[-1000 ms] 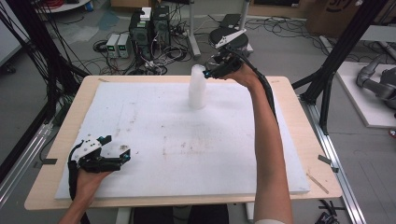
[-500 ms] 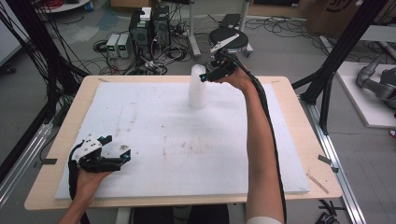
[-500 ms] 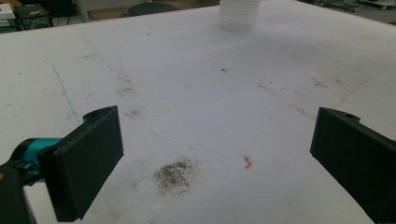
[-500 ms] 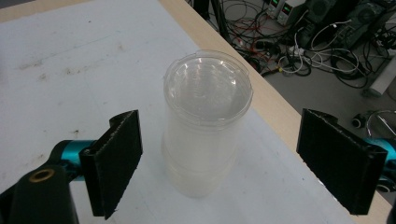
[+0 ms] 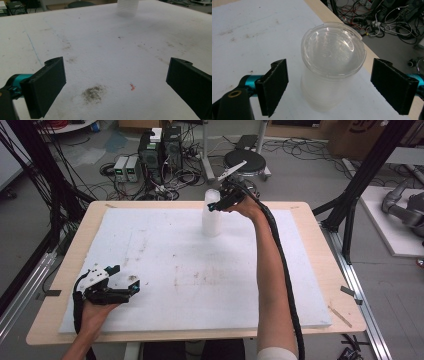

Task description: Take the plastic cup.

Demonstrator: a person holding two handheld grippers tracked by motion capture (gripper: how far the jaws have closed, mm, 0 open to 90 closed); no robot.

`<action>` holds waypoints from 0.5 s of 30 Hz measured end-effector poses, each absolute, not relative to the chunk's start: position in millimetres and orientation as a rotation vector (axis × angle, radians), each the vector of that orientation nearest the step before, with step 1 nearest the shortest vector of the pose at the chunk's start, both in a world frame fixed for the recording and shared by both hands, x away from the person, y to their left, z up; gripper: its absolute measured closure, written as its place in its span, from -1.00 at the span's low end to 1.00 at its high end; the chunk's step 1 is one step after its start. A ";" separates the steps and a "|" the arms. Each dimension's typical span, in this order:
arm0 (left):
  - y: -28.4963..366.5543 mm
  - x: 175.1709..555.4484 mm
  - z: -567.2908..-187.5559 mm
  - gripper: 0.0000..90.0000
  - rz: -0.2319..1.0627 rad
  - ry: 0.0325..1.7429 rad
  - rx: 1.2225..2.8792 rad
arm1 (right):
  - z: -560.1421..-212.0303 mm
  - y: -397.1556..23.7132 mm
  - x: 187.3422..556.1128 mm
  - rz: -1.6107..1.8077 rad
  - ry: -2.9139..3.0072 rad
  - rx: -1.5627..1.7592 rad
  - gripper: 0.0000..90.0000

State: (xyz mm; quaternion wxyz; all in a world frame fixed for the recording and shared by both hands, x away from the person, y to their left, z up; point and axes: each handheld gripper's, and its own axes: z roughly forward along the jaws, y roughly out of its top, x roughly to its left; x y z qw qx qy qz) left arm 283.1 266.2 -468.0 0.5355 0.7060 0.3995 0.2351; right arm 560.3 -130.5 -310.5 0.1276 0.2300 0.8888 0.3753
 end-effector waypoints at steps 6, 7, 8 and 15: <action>266.3 282.8 -467.9 -0.94 0.562 0.949 1.681 | -314.8 -123.9 561.5 1.082 2.587 0.669 -0.68; 266.0 282.7 -468.0 -0.94 0.562 0.949 1.677 | -315.6 -123.1 561.8 1.079 2.591 0.671 -0.68; 266.2 282.6 -468.0 -0.94 0.563 0.948 1.679 | -316.4 -122.6 562.3 1.078 2.590 0.672 -0.68; 266.4 282.4 -468.0 -0.94 0.561 0.950 1.675 | -322.3 -120.0 565.7 1.082 2.601 0.695 -0.67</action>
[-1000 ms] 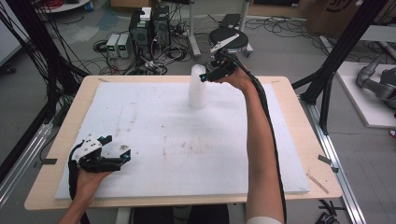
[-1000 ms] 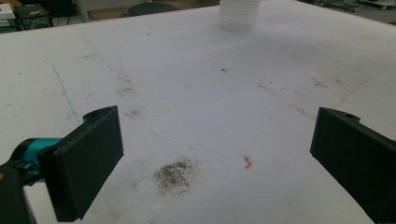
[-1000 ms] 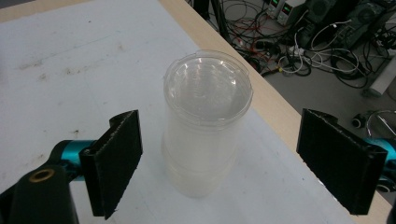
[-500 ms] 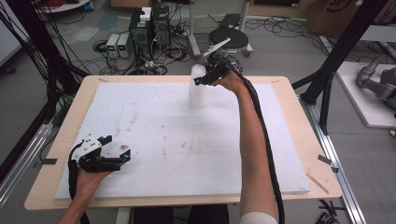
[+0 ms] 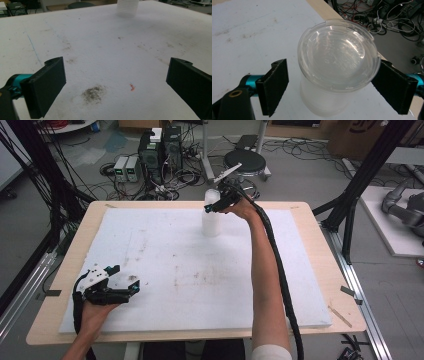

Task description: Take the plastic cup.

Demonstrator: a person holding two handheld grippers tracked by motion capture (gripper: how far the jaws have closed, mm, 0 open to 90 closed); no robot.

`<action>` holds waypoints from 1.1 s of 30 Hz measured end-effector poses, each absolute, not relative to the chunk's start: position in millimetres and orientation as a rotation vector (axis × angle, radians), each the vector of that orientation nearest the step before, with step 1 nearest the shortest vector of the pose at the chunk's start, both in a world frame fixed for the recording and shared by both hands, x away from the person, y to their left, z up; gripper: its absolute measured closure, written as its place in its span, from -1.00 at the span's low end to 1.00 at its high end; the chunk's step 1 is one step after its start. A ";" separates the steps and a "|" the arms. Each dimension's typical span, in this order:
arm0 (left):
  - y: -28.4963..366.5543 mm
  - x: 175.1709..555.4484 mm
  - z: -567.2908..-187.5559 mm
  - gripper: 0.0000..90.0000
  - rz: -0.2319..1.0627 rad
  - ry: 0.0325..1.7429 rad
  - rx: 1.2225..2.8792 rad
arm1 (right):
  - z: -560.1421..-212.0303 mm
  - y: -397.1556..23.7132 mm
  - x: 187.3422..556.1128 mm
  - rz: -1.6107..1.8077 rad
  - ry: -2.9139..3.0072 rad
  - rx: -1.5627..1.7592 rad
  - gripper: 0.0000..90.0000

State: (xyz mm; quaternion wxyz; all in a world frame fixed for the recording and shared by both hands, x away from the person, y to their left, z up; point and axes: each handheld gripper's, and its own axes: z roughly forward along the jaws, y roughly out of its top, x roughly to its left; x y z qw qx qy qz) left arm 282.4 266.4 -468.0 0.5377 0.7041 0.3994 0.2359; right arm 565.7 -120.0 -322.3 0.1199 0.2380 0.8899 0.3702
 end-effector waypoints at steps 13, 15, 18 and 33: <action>266.3 282.6 -467.9 -0.94 0.562 0.949 1.679 | -325.8 -118.8 568.3 1.093 2.594 0.710 -0.61; 266.3 282.7 -468.0 -0.94 0.562 0.950 1.678 | -327.0 -117.5 568.8 1.094 2.598 0.710 -0.58; 266.2 282.6 -468.0 -0.94 0.562 0.950 1.677 | -327.8 -116.5 569.5 1.093 2.594 0.707 -0.54; 266.3 282.9 -468.0 -0.94 0.562 0.949 1.680 | -328.7 -117.4 569.2 1.083 2.593 0.716 -0.37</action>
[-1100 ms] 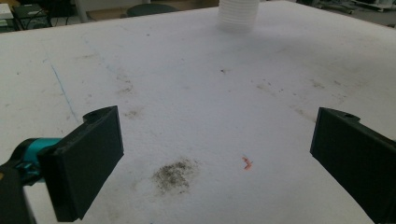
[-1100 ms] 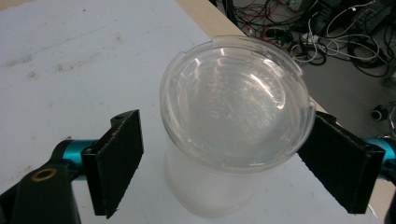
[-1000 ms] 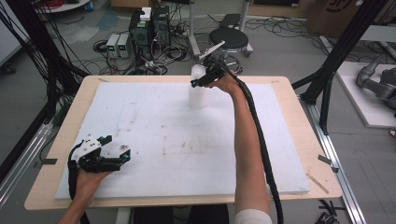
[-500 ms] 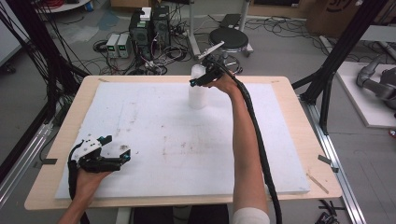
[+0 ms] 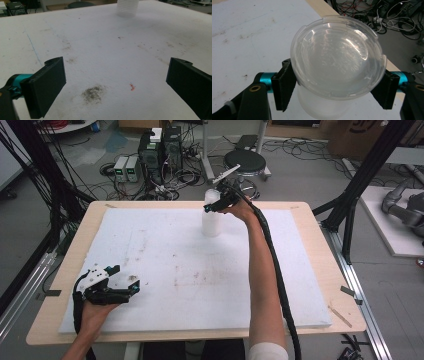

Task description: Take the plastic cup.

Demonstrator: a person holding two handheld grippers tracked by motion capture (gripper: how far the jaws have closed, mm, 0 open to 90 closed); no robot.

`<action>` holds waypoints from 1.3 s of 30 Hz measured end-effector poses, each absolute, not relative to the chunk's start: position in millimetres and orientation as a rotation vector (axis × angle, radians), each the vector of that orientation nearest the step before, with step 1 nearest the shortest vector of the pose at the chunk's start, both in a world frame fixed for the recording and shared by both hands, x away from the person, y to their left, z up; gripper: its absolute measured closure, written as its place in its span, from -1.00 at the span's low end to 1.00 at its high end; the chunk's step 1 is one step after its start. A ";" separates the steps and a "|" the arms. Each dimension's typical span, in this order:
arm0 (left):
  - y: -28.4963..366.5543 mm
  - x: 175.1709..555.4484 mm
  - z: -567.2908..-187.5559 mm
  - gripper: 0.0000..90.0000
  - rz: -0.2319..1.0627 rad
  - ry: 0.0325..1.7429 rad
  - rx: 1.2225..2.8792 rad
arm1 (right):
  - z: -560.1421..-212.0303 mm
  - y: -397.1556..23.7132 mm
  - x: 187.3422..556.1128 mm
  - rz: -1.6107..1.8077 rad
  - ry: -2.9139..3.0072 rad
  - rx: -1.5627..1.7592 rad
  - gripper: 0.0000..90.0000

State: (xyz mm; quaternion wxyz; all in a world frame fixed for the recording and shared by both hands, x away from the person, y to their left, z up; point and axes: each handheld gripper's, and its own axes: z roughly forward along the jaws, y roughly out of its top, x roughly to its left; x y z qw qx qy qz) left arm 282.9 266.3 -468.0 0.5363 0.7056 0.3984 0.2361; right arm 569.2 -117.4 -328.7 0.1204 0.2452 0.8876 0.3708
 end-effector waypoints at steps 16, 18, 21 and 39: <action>265.8 282.7 -467.9 -0.94 0.563 0.949 1.684 | -327.2 -117.2 567.6 1.101 2.581 0.725 -0.25; 265.8 282.8 -467.8 -0.94 0.565 0.947 1.686 | -326.5 -117.5 567.2 1.101 2.580 0.732 -0.24; 265.7 282.7 -467.8 -0.94 0.565 0.948 1.686 | -325.9 -117.7 567.0 1.098 2.578 0.732 -0.23; 265.6 283.1 -467.9 -0.94 0.561 0.950 1.688 | -320.2 -116.8 566.6 1.108 2.567 0.748 -0.19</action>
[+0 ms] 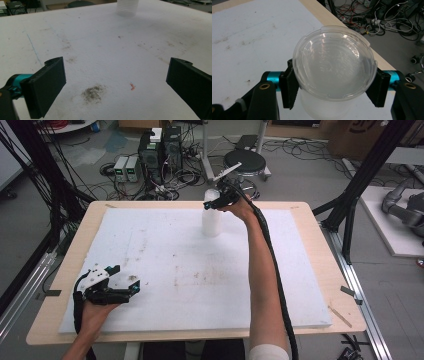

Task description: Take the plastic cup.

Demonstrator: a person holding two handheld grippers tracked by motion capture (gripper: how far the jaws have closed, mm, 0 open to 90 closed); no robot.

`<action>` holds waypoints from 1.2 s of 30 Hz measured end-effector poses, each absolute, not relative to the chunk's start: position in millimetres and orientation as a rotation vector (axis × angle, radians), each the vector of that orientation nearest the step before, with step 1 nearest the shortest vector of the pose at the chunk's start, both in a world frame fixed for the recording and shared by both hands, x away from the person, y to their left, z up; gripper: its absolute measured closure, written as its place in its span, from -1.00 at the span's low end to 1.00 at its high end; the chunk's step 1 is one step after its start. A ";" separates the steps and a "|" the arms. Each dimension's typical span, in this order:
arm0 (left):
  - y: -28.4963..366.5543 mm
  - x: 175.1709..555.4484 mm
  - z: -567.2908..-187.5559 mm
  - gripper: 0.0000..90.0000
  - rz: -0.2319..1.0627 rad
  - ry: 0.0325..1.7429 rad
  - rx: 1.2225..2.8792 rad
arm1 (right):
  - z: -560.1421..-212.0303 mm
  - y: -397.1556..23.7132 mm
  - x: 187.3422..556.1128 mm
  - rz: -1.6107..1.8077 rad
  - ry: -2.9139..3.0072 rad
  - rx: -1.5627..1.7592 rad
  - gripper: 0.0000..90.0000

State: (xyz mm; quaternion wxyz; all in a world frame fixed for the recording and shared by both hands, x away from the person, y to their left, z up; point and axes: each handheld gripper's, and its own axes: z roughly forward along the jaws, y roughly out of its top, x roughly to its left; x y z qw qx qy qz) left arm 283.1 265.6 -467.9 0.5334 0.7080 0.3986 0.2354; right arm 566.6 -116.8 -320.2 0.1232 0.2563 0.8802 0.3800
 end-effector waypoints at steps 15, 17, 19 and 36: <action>265.4 283.3 -467.9 -0.94 0.561 0.950 1.691 | -293.6 -117.5 563.2 1.152 2.526 0.744 -0.15; 265.4 283.3 -467.8 -0.94 0.562 0.951 1.692 | -289.5 -117.0 563.0 1.156 2.520 0.734 -0.15; 265.2 283.3 -468.1 -0.94 0.563 0.950 1.687 | -275.7 -115.2 561.5 1.175 2.502 0.721 -0.14; 265.1 283.8 -468.0 -0.94 0.559 0.951 1.690 | -219.1 -122.3 550.5 1.209 2.435 0.704 -0.12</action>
